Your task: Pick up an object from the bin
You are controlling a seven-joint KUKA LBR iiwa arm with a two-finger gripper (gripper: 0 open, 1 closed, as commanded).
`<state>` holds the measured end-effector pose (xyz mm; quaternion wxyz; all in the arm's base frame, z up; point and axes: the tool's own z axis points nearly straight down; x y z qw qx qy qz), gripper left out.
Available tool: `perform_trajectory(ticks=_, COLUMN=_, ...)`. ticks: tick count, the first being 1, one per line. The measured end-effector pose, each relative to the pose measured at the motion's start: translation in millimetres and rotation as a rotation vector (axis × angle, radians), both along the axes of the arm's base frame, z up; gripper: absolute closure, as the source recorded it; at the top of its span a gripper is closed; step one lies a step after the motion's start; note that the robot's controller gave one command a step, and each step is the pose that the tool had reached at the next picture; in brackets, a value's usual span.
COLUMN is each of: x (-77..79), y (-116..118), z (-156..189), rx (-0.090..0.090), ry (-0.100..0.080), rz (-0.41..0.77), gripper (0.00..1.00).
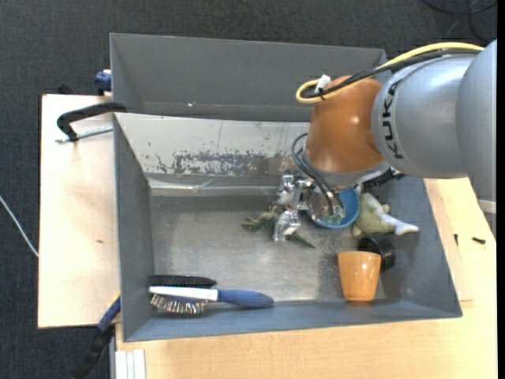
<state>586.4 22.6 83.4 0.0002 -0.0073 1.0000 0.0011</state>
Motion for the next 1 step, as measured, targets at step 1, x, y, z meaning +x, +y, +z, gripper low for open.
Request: perform_trajectory(ticks=1, x=-34.1, y=20.1, z=140.6, rx=-0.002, ry=-0.012, rz=0.266, gripper=1.00)
